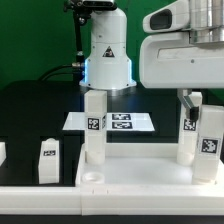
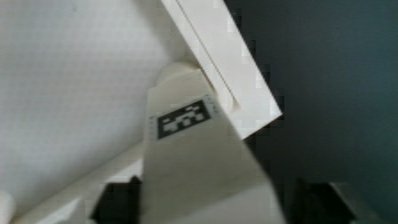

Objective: Assemble desk

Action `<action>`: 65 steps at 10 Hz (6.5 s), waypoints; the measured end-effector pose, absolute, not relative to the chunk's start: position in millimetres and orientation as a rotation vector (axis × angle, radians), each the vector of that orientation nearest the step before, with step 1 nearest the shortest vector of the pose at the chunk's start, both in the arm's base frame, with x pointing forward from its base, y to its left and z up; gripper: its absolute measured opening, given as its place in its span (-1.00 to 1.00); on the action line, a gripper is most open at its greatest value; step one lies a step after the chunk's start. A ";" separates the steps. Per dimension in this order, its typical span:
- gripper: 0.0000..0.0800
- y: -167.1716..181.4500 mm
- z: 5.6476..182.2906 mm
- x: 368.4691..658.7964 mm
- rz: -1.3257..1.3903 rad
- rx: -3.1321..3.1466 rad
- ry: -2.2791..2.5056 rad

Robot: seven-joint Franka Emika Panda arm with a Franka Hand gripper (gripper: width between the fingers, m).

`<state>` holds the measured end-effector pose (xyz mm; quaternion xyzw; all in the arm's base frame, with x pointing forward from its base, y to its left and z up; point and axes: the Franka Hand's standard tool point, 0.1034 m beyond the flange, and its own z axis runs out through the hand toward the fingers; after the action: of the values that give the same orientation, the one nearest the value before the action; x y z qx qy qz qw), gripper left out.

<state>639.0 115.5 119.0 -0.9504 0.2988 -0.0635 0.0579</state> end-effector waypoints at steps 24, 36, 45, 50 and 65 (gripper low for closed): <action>-0.13 119.0 115.0 632.8 -0.214 -3.080 0.470; 0.17 124.8 111.3 631.8 -0.082 -2.130 2.051; 0.62 112.9 115.6 638.0 -0.212 -2.873 0.919; -0.04 109.4 115.3 640.6 -0.207 -2.850 0.952; 0.56 105.8 111.3 637.9 -0.089 -2.454 1.630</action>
Offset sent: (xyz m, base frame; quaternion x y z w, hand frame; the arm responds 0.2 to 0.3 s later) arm -0.0070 -0.0125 0.0020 -0.0097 0.0633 0.4809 0.8745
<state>637.9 105.8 111.3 -0.8286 0.5506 -0.0300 0.0970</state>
